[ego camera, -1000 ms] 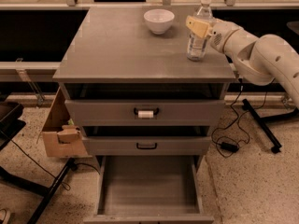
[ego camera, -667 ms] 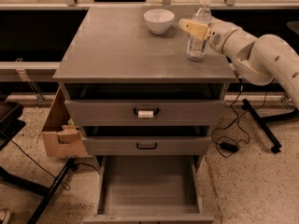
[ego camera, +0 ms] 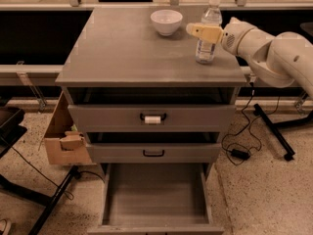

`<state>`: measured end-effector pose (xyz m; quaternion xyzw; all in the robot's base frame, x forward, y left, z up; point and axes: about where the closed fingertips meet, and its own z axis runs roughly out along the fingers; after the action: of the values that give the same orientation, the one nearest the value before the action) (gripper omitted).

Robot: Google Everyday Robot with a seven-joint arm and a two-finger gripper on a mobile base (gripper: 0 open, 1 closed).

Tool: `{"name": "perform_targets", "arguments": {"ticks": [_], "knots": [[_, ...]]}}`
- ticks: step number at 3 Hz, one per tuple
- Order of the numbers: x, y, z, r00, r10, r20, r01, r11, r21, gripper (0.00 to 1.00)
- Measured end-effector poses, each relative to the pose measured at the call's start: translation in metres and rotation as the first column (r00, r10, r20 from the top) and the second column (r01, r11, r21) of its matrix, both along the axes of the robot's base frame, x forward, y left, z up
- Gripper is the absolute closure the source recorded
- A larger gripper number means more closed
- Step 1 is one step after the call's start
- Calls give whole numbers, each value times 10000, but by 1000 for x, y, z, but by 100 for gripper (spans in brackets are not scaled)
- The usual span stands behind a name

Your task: Pick blue plastic bottle from bottom drawer and place on counter

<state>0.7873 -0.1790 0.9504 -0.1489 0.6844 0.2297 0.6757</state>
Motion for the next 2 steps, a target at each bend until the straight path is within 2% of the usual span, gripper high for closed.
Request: {"name": "perform_targets", "arguments": {"ticks": [1, 2], "knots": [[-26, 9, 12, 9980, 370, -521, -430, 9921, -1180, 0], [-77, -18, 28, 9873, 175, -1581, -657, 9500, -3053, 0]]}}
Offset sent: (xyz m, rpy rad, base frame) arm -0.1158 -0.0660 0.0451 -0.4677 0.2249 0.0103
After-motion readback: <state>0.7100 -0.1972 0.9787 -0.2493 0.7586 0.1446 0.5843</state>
